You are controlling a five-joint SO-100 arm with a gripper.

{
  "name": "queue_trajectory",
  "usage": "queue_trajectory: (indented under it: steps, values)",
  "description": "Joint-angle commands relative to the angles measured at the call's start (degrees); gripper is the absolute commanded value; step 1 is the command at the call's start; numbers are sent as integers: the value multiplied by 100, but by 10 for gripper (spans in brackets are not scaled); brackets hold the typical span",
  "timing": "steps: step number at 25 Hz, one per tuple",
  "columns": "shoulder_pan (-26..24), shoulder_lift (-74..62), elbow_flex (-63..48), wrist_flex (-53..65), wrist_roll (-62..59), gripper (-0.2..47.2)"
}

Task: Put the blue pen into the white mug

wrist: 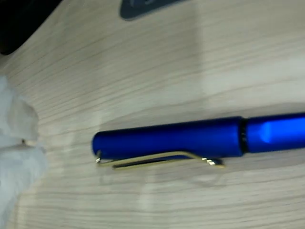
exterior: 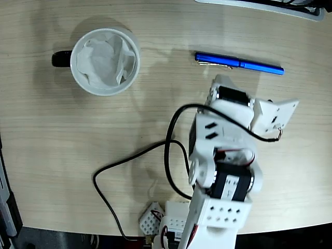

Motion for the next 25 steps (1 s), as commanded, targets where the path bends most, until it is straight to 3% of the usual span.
queue_trajectory:
  steps: [1,6,14,25]
  values:
    - [114,-176,-457,62,149,1]
    - [158,-703,-844,299,176,3]
    - [167,-1037,-940,483,185,85]
    - [62,-1608,-1336,580,185,137]
